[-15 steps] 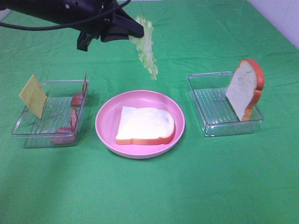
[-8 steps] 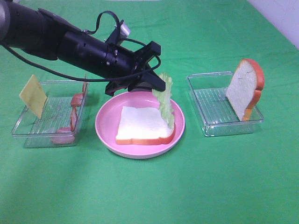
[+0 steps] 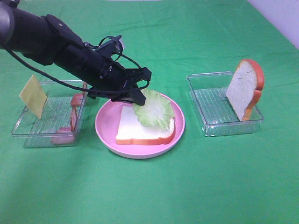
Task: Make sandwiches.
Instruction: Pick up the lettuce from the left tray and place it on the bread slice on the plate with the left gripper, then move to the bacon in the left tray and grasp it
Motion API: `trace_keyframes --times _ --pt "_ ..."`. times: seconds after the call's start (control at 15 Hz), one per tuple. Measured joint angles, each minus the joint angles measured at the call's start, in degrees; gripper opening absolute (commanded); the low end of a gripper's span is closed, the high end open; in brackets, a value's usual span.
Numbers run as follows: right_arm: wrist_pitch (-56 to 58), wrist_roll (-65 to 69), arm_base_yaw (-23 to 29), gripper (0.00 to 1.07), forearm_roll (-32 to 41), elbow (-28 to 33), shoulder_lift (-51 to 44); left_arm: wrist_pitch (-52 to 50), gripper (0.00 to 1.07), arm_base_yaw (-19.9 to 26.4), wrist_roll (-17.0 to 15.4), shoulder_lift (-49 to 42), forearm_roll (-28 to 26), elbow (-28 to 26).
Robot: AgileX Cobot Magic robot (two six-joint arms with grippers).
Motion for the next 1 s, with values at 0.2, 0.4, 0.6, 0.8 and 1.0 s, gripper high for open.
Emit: trace_keyframes --times 0.2,0.4,0.6,0.8,1.0 --pt "0.0 0.0 0.0 0.74 0.0 0.0 0.0 -0.1 0.0 0.0 -5.2 0.0 4.4 0.0" --pt "0.0 0.0 0.0 0.74 0.0 0.0 0.0 -0.1 0.17 0.0 -9.4 0.0 8.4 0.0" --pt "0.0 0.0 0.0 0.74 0.0 0.0 0.0 -0.1 0.54 0.0 -9.7 0.0 8.4 0.0" --pt "0.0 0.0 0.0 0.74 0.0 0.0 0.0 -0.1 0.82 0.0 -9.7 0.0 8.5 -1.3" --pt "0.0 0.0 0.0 0.74 0.0 0.0 0.0 -0.1 0.82 0.0 -9.8 -1.6 9.1 -4.3"
